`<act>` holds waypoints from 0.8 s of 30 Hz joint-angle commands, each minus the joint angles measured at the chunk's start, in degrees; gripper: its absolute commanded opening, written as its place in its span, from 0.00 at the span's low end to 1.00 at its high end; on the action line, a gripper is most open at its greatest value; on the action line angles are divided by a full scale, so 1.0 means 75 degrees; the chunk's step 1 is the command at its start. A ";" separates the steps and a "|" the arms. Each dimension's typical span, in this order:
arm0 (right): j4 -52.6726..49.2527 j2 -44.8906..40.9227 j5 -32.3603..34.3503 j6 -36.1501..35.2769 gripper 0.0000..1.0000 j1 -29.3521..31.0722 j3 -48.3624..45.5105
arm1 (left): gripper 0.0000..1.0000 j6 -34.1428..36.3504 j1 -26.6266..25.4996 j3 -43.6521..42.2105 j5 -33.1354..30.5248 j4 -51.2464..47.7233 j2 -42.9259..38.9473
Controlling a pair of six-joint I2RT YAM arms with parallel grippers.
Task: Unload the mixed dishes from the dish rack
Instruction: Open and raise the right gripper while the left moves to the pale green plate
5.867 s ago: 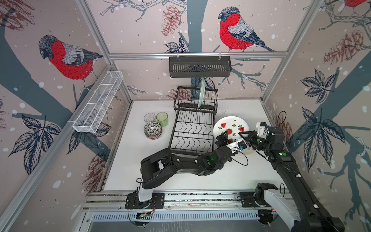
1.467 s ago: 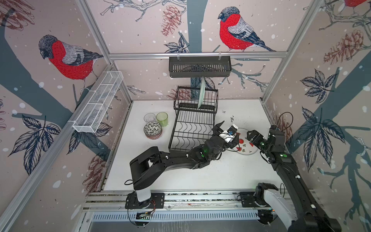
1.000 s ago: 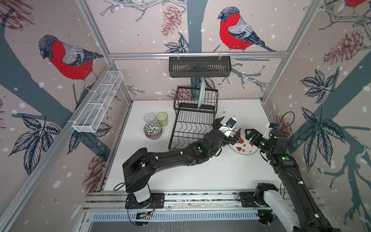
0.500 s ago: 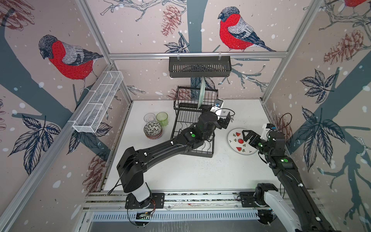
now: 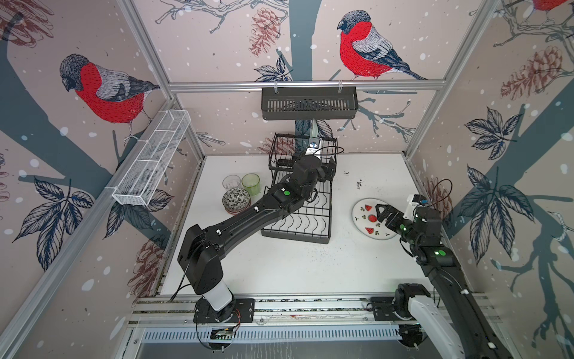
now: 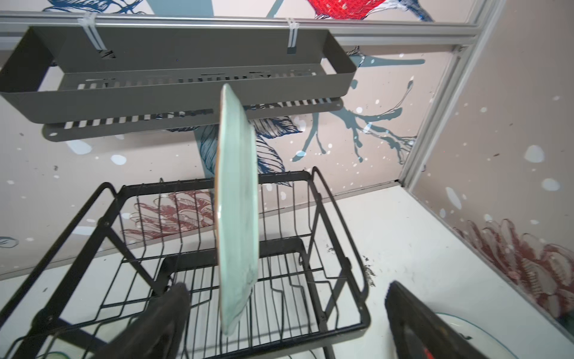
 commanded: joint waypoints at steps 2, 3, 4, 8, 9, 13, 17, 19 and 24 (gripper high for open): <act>0.0003 -0.0013 0.0167 -0.0147 0.99 0.0020 0.0051 | 0.98 0.0294 0.0119 0.0280 -0.1054 -0.0187 0.0326; -0.0009 -0.0020 0.0169 -0.0157 1.00 0.0019 0.0052 | 0.98 0.0328 0.0161 0.0263 -0.1066 -0.0117 0.0376; -0.0020 -0.0019 0.0175 -0.0150 0.99 0.0025 0.0045 | 0.98 0.0353 0.0222 0.0235 -0.1011 -0.0025 0.0433; -0.0072 -0.0013 0.0239 -0.0147 0.99 0.0021 0.0041 | 0.97 0.0310 0.0474 0.0428 -0.0954 -0.0079 0.0701; -0.0101 -0.0011 0.0264 -0.0155 0.99 0.0019 0.0046 | 0.97 0.0279 0.0536 0.0473 -0.0925 -0.0091 0.0757; -0.0189 -0.0053 0.0357 -0.0157 1.00 0.0024 0.0040 | 0.97 0.0379 0.0739 0.0403 -0.0571 0.0250 0.0821; -0.0219 -0.0076 0.0409 -0.0129 1.00 0.0025 0.0040 | 0.96 0.0550 0.0881 0.0523 -0.0483 0.0483 0.1028; -0.0243 -0.0084 0.0431 -0.0118 0.99 0.0024 0.0041 | 0.91 0.0637 0.0942 0.0626 -0.0385 0.0578 0.1133; -0.0331 -0.0138 0.0487 -0.0118 1.00 0.0019 0.0052 | 0.62 0.0957 0.0990 0.0806 -0.0263 0.0876 0.1372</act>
